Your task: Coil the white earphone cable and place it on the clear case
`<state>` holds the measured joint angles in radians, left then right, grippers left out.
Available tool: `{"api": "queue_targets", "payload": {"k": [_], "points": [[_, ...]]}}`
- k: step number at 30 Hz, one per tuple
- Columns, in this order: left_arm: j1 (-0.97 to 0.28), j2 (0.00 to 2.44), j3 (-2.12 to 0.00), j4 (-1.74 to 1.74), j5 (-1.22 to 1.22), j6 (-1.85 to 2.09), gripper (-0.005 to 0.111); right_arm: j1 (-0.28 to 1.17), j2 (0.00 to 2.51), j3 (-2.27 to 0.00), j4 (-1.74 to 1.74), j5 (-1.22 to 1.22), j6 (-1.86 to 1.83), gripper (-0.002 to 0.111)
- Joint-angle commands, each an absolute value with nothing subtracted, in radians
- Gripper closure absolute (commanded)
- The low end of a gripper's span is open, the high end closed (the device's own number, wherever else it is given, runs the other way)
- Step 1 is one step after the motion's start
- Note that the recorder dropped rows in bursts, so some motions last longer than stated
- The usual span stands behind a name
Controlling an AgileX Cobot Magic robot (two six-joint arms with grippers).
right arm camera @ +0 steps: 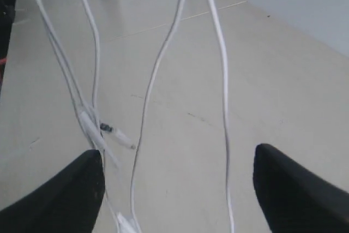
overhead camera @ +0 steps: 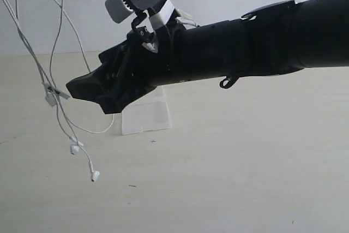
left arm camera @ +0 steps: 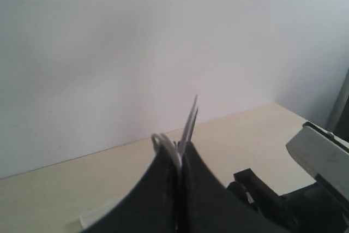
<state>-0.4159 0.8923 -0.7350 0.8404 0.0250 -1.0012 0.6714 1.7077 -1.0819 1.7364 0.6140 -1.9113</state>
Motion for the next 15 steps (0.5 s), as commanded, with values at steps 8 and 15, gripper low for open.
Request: {"api": "queue_targets", "payload": {"k": [8, 15], "points": [[-0.42, 0.884, -0.735, 0.835, -0.012, -1.001, 0.107, 0.674, 1.83, -1.217, 1.744, 0.795, -1.904, 0.031], [-0.42, 0.884, -0.735, 0.861, 0.0, -1.001, 0.107, 0.674, 1.868, -1.251, 1.744, 0.9, -1.904, 0.031]]}}
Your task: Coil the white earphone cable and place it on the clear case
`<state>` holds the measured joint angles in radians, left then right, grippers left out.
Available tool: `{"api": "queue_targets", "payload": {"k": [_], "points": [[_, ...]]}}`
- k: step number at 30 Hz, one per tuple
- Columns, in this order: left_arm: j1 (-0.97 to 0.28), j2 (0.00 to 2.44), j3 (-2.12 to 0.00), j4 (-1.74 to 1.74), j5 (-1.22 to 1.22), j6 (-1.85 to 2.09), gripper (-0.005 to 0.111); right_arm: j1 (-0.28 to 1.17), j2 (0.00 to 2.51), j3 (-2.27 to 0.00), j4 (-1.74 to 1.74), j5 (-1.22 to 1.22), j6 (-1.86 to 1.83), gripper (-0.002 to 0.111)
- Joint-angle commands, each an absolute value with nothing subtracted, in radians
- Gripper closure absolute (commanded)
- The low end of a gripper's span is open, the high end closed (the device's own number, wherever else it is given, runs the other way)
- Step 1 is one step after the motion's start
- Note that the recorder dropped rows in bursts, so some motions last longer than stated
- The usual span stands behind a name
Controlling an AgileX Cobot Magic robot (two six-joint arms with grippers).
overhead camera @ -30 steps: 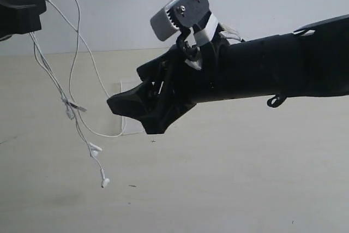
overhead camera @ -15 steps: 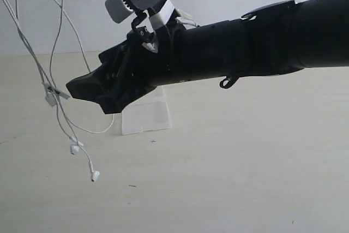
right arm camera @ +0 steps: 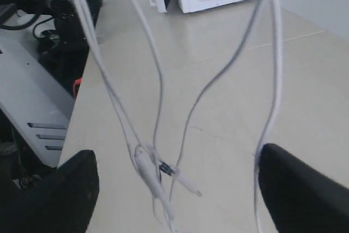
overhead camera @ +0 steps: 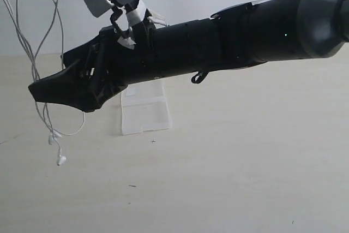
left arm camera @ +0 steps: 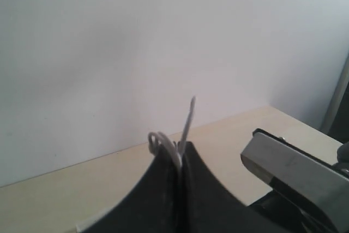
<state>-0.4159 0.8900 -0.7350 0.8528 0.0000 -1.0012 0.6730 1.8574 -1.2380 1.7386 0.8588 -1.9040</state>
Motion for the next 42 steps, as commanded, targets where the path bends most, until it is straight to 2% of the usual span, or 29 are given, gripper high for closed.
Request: {"api": "queue_targets", "payload": {"k": [1, 19, 31, 42], "points": [[-0.42, 0.884, -0.735, 0.861, 0.0, -1.001, 0.107, 0.674, 1.87, -1.251, 1.744, 0.896, -1.904, 0.031], [-0.42, 0.884, -0.735, 0.854, -0.067, -1.009, 0.107, 0.707, 1.919, -1.26, 1.744, 0.854, -1.908, 0.031], [-0.42, 0.884, -0.735, 0.854, -0.034, -1.009, 0.107, 0.756, 1.92, -1.333, 1.744, 0.717, -1.847, 0.032], [-0.419, 0.884, -0.735, 0.854, 0.0, -1.009, 0.107, 0.756, 1.92, -1.333, 1.744, 0.705, -1.785, 0.06]]}}
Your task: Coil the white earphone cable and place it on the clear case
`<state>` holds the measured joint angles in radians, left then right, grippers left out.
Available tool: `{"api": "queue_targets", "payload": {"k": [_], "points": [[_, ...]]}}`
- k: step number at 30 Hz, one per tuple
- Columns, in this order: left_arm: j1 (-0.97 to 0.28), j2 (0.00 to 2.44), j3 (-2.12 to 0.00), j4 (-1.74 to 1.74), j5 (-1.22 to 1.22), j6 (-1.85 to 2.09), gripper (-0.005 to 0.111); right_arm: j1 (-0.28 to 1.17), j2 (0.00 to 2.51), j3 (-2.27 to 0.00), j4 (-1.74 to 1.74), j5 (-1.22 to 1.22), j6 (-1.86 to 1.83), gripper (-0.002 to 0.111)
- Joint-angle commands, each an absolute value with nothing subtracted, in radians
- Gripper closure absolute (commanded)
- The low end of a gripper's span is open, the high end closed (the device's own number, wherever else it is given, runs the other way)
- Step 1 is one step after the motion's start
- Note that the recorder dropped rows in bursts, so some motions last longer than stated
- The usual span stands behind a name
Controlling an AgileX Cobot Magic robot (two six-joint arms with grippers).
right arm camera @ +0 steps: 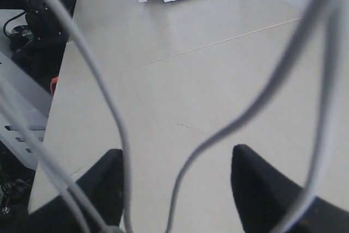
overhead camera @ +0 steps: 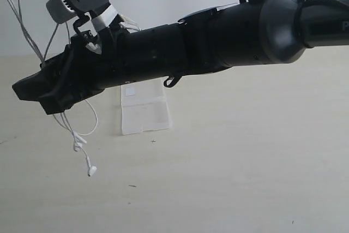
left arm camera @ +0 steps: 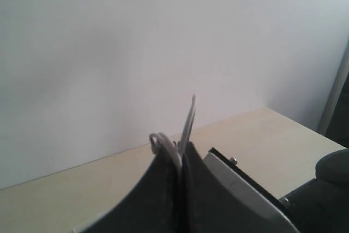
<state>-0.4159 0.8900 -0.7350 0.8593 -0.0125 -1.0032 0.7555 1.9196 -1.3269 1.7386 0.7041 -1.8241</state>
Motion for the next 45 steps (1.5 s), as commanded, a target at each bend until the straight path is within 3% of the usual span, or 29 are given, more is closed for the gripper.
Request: {"api": "queue_targets", "payload": {"k": [1, 7, 12, 22, 24, 26, 33, 45], "points": [[-0.419, 0.884, -0.735, 0.854, 0.0, -1.009, 0.107, 0.756, 1.92, -1.333, 1.744, 0.705, -1.779, 0.063], [-0.419, 0.884, -0.756, 0.856, 0.027, -1.007, 0.107, 0.756, 1.92, -1.333, 1.744, 0.705, -1.769, 0.084], [-0.419, 0.884, -0.794, 0.861, 0.047, -1.004, 0.107, 0.756, 1.92, -1.333, 1.744, 0.705, -1.759, 0.094], [-0.419, 0.884, -0.794, 0.857, 0.072, -1.009, 0.107, 0.756, 1.92, -1.333, 1.744, 0.705, -1.749, 0.094], [-0.419, 0.884, -0.794, 0.857, 0.072, -1.009, 0.107, 0.756, 1.92, -1.333, 1.744, 0.705, -1.727, 0.097], [-0.419, 0.884, -0.794, 0.857, 0.081, -1.009, 0.107, 0.756, 1.92, -1.333, 1.744, 0.705, -1.708, 0.107], [-0.419, 0.881, -0.794, 0.866, 0.176, -1.007, 0.107, 0.756, 1.92, -1.333, 1.744, 0.707, -1.623, 0.108], [-0.419, 0.813, -0.794, 0.861, 0.476, -1.0, 0.107, 0.714, 1.81, -1.333, 1.202, 0.688, -1.195, 0.108]]}}
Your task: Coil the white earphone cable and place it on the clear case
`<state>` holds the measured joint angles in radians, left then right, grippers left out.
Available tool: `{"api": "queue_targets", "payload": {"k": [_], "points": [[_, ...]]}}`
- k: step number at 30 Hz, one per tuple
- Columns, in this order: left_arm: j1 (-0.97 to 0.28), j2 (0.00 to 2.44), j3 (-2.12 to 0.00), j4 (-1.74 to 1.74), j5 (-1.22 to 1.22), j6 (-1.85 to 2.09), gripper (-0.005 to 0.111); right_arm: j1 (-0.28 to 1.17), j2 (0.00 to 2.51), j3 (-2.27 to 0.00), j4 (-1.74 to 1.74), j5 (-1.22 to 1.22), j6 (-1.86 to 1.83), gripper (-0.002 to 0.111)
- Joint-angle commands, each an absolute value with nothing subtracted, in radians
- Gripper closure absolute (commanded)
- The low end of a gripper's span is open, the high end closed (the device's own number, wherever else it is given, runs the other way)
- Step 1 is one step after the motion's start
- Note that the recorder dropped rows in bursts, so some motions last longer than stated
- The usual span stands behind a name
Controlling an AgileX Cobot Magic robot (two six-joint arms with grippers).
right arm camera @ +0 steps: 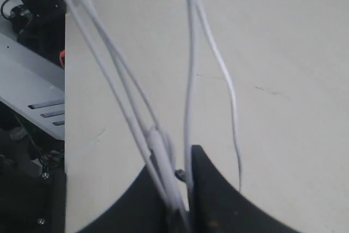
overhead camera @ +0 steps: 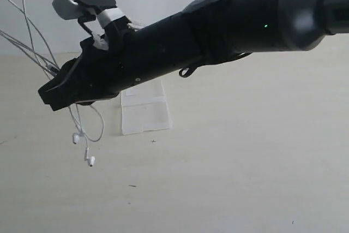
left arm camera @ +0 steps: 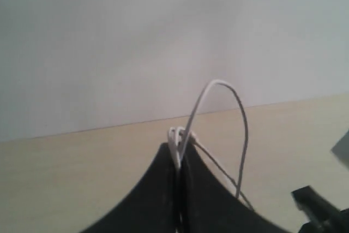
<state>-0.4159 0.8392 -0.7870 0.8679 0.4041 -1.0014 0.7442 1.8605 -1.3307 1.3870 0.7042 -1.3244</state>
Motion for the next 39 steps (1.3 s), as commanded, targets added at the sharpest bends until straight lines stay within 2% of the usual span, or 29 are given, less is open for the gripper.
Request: {"api": "queue_targets", "payload": {"k": [1, 5, 17, 27, 31, 34, 36, 39], "points": [[-0.419, 0.813, -0.794, 0.842, 0.479, -0.989, 0.107, 0.709, 1.795, -1.333, 1.177, 0.679, -1.171, 0.108], [-0.419, 0.813, -0.794, 0.77, 0.454, -0.926, 0.107, 0.704, 1.745, -1.333, 1.168, 0.659, -1.157, 0.108], [-0.42, 0.773, -0.794, 0.693, 0.124, -0.918, 0.107, 0.704, 1.762, -1.333, 1.17, 0.657, -1.158, 0.108], [-0.42, 0.733, -0.794, 0.718, 0.148, -0.918, 0.107, 0.704, 1.762, -1.333, 1.279, 0.596, -1.18, 0.106], [-0.42, 0.733, -0.794, 0.718, 0.111, -0.918, 0.107, 0.704, 1.762, -1.333, 1.302, 0.6, -1.214, 0.085], [-0.42, 0.733, -0.794, 0.718, 0.061, -0.918, 0.107, 0.704, 1.762, -1.333, 1.307, 0.6, -1.25, 0.064], [-0.42, 0.735, -0.794, 0.718, 0.068, -0.918, 0.107, 0.704, 1.762, -1.333, 1.318, 0.6, -1.262, 0.054], [-0.42, 0.738, -0.794, 0.718, 0.066, -0.918, 0.107, 0.706, 1.762, -1.333, 1.379, 0.612, -1.327, 0.05]]}}
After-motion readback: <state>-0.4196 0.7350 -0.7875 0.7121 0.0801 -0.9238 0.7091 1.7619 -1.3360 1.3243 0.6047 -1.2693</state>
